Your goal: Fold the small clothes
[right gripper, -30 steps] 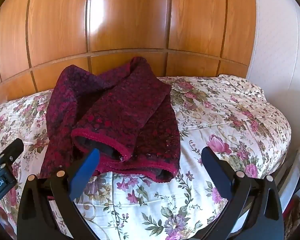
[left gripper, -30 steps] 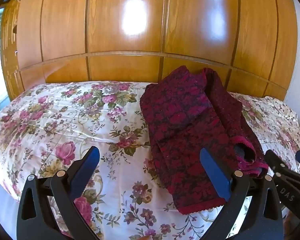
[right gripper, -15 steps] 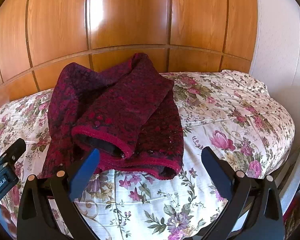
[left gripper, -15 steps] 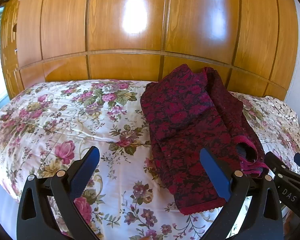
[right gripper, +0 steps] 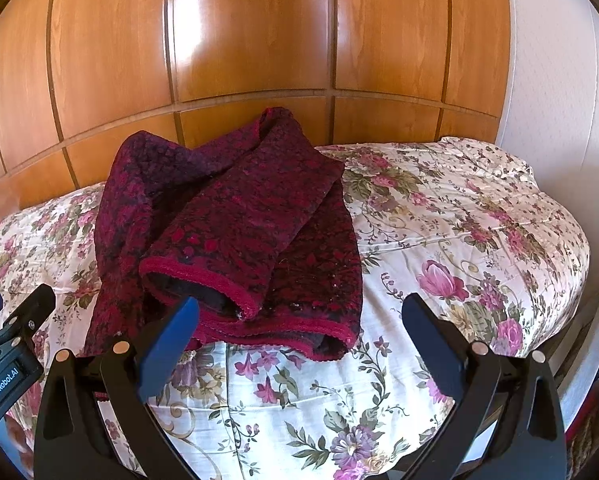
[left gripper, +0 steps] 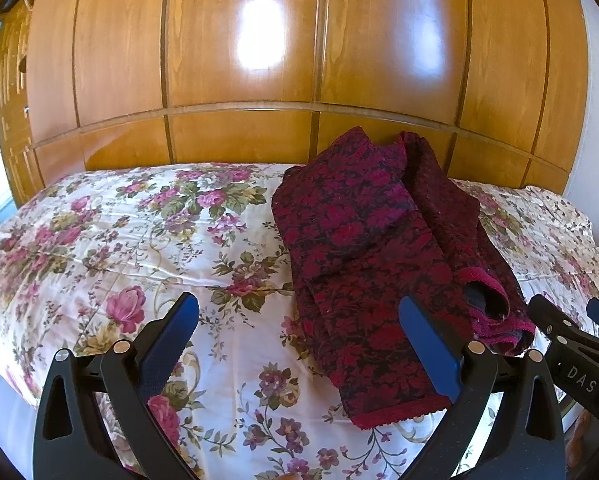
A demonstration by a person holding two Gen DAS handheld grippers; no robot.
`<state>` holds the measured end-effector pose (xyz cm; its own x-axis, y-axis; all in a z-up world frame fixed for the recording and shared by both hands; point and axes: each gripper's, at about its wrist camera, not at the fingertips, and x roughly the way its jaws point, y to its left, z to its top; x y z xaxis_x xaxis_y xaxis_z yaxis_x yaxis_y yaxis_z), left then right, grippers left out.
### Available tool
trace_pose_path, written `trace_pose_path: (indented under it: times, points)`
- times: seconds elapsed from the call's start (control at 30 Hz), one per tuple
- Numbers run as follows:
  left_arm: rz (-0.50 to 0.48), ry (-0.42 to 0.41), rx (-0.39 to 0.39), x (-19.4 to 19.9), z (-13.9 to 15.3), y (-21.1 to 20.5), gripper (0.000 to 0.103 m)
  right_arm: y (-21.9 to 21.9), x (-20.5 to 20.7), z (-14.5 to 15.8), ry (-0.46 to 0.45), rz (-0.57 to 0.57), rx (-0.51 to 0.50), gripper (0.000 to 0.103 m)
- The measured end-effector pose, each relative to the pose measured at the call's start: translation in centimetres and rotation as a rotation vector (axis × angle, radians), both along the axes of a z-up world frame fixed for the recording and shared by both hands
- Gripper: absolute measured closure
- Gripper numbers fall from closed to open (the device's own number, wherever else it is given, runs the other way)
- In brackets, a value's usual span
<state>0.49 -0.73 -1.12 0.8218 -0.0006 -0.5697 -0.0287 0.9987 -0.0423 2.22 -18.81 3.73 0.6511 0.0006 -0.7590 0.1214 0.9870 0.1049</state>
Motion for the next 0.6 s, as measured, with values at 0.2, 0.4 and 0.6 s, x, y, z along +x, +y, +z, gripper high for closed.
trace_pose_path:
  times: [0.2,0.4,0.6]
  points:
    - [-0.005,0.008,0.001,0.10,-0.09,-0.13,0.004,-0.11,-0.08,-0.21,0.003,0.001,0.003,0.002]
    - [-0.018,0.009,0.008,0.11,-0.05,-0.38,0.004,-0.20,-0.10,-0.28,0.004,-0.001,0.005,0.002]
    - [-0.021,0.011,0.008,0.05,-0.09,-0.57,0.004,-0.21,-0.08,-0.29,0.005,0.000,0.005,0.002]
